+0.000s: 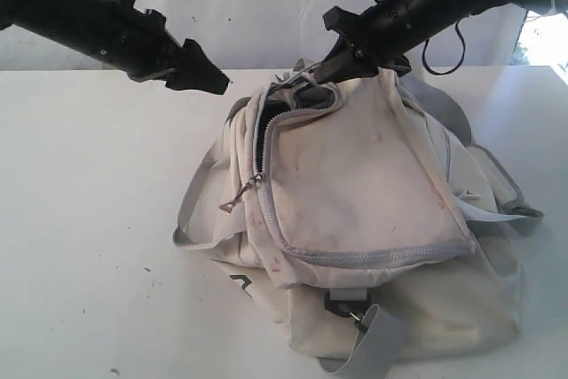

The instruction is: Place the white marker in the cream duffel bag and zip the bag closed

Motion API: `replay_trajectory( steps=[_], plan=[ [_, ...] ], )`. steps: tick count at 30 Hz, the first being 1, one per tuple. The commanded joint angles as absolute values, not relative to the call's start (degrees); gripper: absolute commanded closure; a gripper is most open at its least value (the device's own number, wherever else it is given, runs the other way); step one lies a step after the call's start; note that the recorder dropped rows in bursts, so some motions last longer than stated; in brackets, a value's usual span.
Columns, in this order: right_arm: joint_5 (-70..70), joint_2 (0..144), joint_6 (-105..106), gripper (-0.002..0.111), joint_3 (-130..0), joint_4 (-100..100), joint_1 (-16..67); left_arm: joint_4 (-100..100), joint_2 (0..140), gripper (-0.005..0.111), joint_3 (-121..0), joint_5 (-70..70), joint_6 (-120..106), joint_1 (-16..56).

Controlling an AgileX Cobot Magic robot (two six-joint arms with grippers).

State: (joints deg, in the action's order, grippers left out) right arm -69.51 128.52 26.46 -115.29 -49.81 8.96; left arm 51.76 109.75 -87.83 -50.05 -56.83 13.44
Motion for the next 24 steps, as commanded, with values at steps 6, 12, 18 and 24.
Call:
replay_trajectory(
  steps=[6,12,18,24],
  plan=[
    [-68.4,130.0,27.7,0.091,-115.2,-65.8,9.4,32.4,106.9,0.021,-87.0,-52.2,-40.6,13.3],
    [-65.3,130.3,28.3,0.04,-115.2,-65.8,10.9,32.4,107.4,0.021,-85.1,-52.0,-42.2,13.3],
    [-66.1,128.7,26.7,0.033,-115.3,-61.3,10.4,33.4,107.4,0.021,-84.4,-56.7,-48.3,13.3],
    [-68.9,124.2,17.6,0.04,-115.3,-40.1,10.1,36.8,107.4,0.021,-84.4,-59.4,-52.0,13.4]
  ],
)
